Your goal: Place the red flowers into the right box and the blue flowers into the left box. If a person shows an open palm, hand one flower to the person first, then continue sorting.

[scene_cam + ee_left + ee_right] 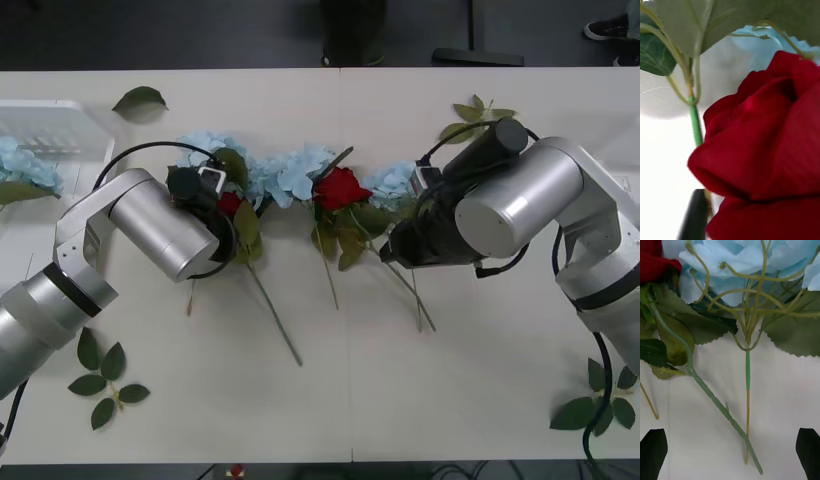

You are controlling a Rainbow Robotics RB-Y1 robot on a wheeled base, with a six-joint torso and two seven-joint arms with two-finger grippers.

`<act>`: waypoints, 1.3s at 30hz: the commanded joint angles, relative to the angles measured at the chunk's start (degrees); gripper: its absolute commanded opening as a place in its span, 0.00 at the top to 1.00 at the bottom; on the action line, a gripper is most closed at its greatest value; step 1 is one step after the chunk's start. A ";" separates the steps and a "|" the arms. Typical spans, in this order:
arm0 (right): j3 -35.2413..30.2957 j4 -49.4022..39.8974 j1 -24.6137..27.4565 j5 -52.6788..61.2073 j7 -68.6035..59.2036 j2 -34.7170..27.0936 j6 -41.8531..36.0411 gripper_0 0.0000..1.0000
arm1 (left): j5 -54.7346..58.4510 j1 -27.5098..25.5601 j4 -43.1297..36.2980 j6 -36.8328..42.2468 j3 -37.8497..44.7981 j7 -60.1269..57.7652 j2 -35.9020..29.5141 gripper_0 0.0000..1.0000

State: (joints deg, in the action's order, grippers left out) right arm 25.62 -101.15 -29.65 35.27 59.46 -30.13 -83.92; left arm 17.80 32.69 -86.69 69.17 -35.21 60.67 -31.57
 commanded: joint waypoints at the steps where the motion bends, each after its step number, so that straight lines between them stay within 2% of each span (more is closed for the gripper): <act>1: -0.48 1.83 0.65 -1.78 1.80 1.22 1.48 0.00 | -1.36 1.94 -0.85 -0.35 0.67 0.85 -0.77 1.00; 11: 0.22 7.45 1.09 -7.05 1.98 3.76 6.49 0.00 | -2.15 1.94 -0.94 -0.26 0.58 1.64 -1.39 1.00; 15: 0.22 7.98 1.52 -8.02 2.07 4.20 7.28 0.00 | -3.30 1.94 -1.29 0.27 2.86 1.99 -1.92 1.00; 20: 0.31 8.25 2.58 -8.37 2.33 4.29 8.51 0.00 | -3.56 1.50 -5.24 7.47 9.54 2.87 -2.80 1.00; 23: 0.58 8.16 3.46 -8.99 2.59 4.29 9.56 0.00 | -3.47 0.44 -9.64 13.01 13.67 3.49 -4.90 1.00; 31: 1.46 8.25 5.30 -10.57 2.77 4.64 12.29 0.00 | 1.98 -5.44 -22.47 25.75 23.08 3.93 -15.36 1.00; 35: 1.89 8.25 5.30 -11.54 2.77 4.64 13.08 0.00 | 3.74 -8.52 -24.14 27.95 27.30 4.28 -19.58 1.00; 39: 1.98 8.60 5.30 -11.54 2.77 4.82 13.78 0.03 | 3.91 -12.39 -22.03 25.49 31.69 4.81 -22.39 1.00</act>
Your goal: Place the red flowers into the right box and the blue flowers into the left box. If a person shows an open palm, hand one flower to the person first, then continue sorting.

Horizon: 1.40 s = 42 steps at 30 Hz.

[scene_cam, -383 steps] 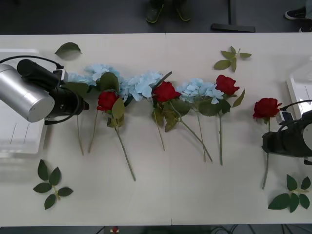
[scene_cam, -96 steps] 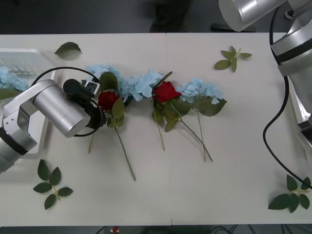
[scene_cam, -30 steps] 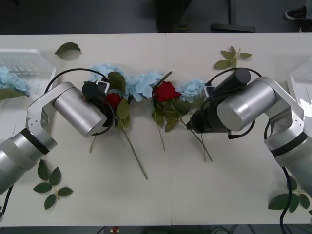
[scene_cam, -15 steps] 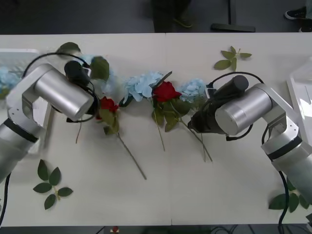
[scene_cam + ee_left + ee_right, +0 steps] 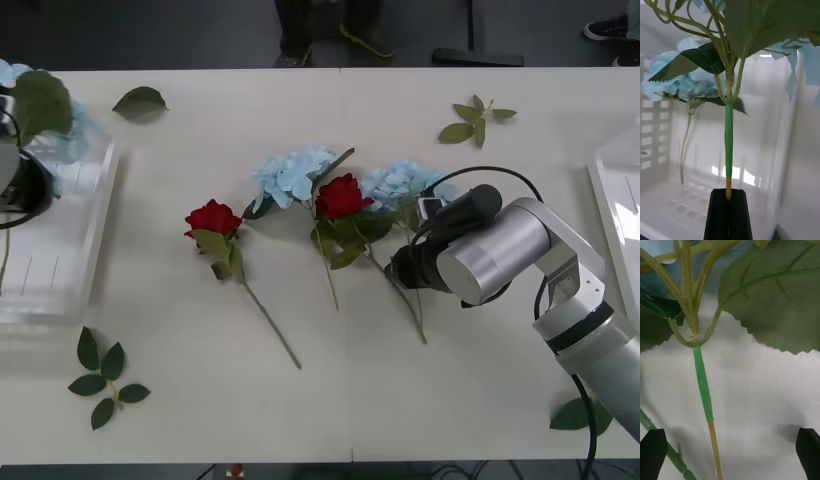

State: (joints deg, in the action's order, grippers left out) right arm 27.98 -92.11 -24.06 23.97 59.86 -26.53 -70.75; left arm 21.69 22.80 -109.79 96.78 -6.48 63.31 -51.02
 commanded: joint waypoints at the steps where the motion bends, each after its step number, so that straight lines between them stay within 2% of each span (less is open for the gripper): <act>1: -0.38 -0.44 -0.29 -0.32 2.36 1.22 0.70 0.03 | -0.07 -2.76 1.69 -2.74 3.14 2.17 -3.12 1.00; 2: -0.47 -0.17 -0.29 -0.24 2.45 1.31 1.05 0.11 | -0.86 -3.29 3.01 -4.41 3.58 2.17 -3.04 1.00; 3: -0.47 -0.09 -0.29 -0.24 2.45 1.31 1.32 0.24 | -1.83 -3.73 3.88 -5.81 3.93 2.17 -3.04 1.00; 4: -0.47 0.18 -0.38 -0.32 2.45 1.40 1.76 0.45 | -3.14 -4.35 5.29 -8.19 4.02 2.17 -3.04 1.00; 6: -0.38 0.53 -0.38 -0.76 2.63 1.57 2.28 0.67 | -4.81 -5.22 7.58 -12.32 3.93 2.08 -3.04 1.00; 10: -0.38 1.14 -0.38 -1.47 2.89 2.01 3.51 0.91 | -6.31 -5.49 12.50 -17.24 3.84 2.43 -2.33 1.00; 11: -0.47 1.32 -0.38 -1.64 2.98 2.01 3.87 1.00 | -6.92 -5.40 14.08 -18.56 3.40 2.61 -1.98 1.00; 20: -0.47 1.41 -0.38 -1.64 3.68 2.01 4.13 1.00 | -13.95 -5.40 25.42 -30.25 0.85 1.91 2.59 1.00; 30: -3.20 0.44 -1.43 1.17 4.03 1.75 3.43 1.00 | -14.13 -5.05 26.03 -30.25 -0.20 2.17 3.29 0.99; 31: -4.08 -0.17 -1.78 2.23 4.12 1.48 2.28 1.00 | -14.22 -4.96 26.03 -30.33 -0.20 2.35 3.29 0.91; 32: -5.31 -1.67 -2.58 3.63 4.39 0.87 -0.09 1.00 | -14.22 -4.96 26.03 -30.33 -0.20 2.35 3.29 0.75; 33: -6.27 -3.16 -3.19 5.04 4.39 0.25 -2.38 1.00 | -14.22 -4.96 26.03 -30.33 -0.20 2.43 3.29 0.67; 35: -8.65 -6.15 -4.60 8.29 4.56 -1.15 -7.21 1.00 | -14.22 -4.96 26.03 -30.33 -0.20 2.43 3.29 0.56; 37: -11.72 -9.75 -6.44 13.21 4.74 -3.26 -13.27 1.00 | -14.22 -4.96 26.03 -30.33 -0.20 2.43 3.29 0.51; 42: -20.51 -17.14 -8.90 25.52 5.00 -8.10 -24.44 1.00 | -14.22 -4.96 26.03 -30.33 -0.20 2.43 3.29 0.51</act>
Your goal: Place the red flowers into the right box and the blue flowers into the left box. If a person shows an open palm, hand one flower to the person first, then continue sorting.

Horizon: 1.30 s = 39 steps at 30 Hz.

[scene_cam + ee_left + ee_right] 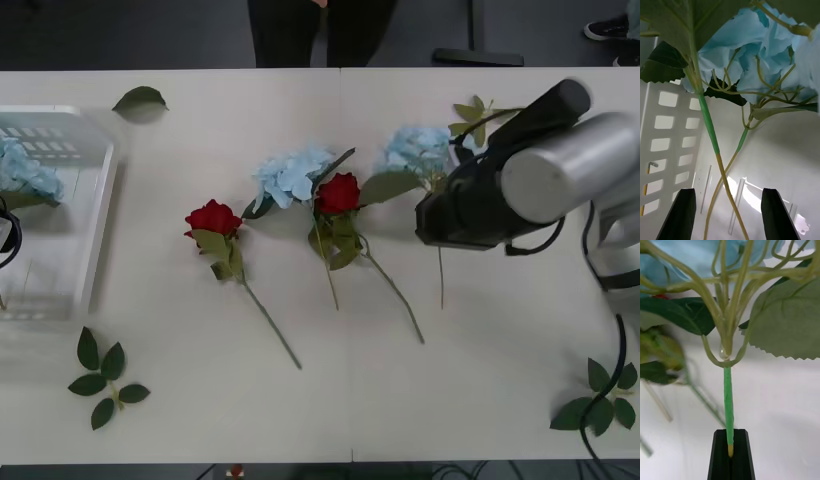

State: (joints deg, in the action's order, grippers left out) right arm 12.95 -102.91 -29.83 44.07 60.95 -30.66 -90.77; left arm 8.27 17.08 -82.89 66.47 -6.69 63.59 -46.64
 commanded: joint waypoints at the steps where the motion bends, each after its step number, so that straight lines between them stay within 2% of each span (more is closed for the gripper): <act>1: -7.76 -8.09 -3.39 7.97 4.00 -4.84 -6.79 1.00 | -0.80 0.76 -0.87 -0.03 0.01 2.15 -1.09 0.49; 10: -20.86 -18.20 -3.65 22.38 4.17 -9.24 -19.23 1.00 | -0.80 0.76 -0.87 -0.03 0.01 2.15 -1.09 0.46; 14: -22.70 -19.08 -3.65 23.96 4.88 -10.20 -18.48 1.00 | -0.80 0.41 -0.78 -0.03 0.01 2.24 0.06 0.46; 17: -22.53 -18.73 -3.65 22.91 5.75 -10.47 -13.29 1.00 | -2.38 0.59 -1.22 0.77 0.19 2.59 0.06 0.46; 21: -21.65 -16.09 -4.97 21.59 6.63 -10.82 -0.72 1.00 | -2.47 0.59 -1.22 0.77 0.19 3.03 -0.03 0.46; 26: -16.73 -11.26 -10.16 15.70 7.25 -10.82 16.68 1.00 | -2.38 0.67 -1.22 0.77 0.19 3.47 -0.03 0.46; 28: -14.09 -9.33 -12.53 12.62 7.34 -10.73 20.99 1.00 | -2.38 0.67 -1.31 0.77 0.19 3.56 -0.03 0.46; 34: -5.13 -3.44 -21.49 -9.00 3.73 -6.34 31.62 1.00 | -2.38 0.76 -1.22 0.77 0.19 3.82 -0.03 0.46; 39: -1.87 0.69 -27.03 -21.83 -0.84 -2.82 33.47 1.00 | -2.38 0.76 -1.22 0.77 0.19 3.91 -0.03 0.46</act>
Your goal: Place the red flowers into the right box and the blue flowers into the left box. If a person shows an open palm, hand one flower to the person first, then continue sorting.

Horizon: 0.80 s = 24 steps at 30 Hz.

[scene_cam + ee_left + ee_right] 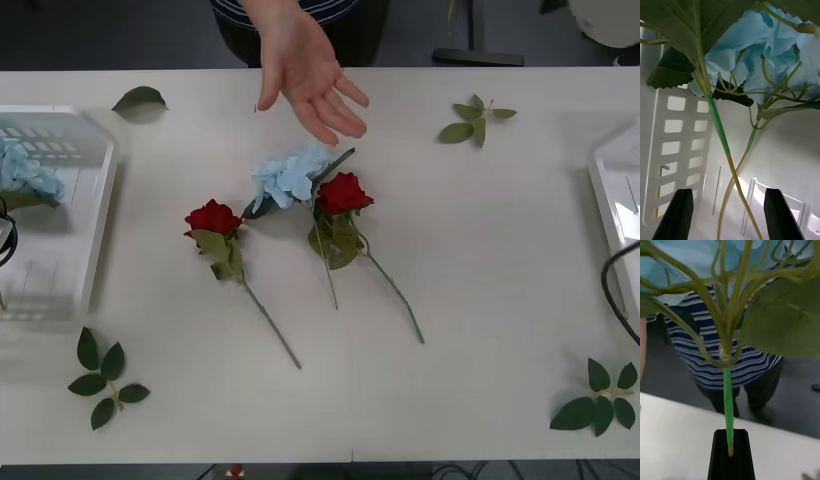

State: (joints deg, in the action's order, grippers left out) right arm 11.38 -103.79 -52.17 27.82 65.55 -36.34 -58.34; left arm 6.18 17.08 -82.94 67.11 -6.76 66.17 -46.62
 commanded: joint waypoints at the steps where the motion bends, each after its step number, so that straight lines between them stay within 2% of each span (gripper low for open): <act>1: 0.05 2.45 -5.75 -8.04 -5.70 3.82 1.12 1.00 | -0.30 0.76 -1.17 0.22 0.26 1.33 -0.05 0.46; 9: 2.33 9.22 -11.20 -17.88 -6.75 10.15 1.30 1.00 | -0.30 0.76 -1.17 0.13 0.26 1.42 -0.05 0.46; 24: 3.04 10.10 -11.55 -18.50 -7.54 11.64 1.30 1.00 | -0.30 0.76 -1.17 0.13 0.26 1.42 -0.05 0.46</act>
State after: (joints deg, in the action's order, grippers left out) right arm 15.48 -92.62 -61.84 9.65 60.71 -24.66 -57.49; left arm 6.18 17.08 -82.94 67.11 -6.76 66.22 -46.62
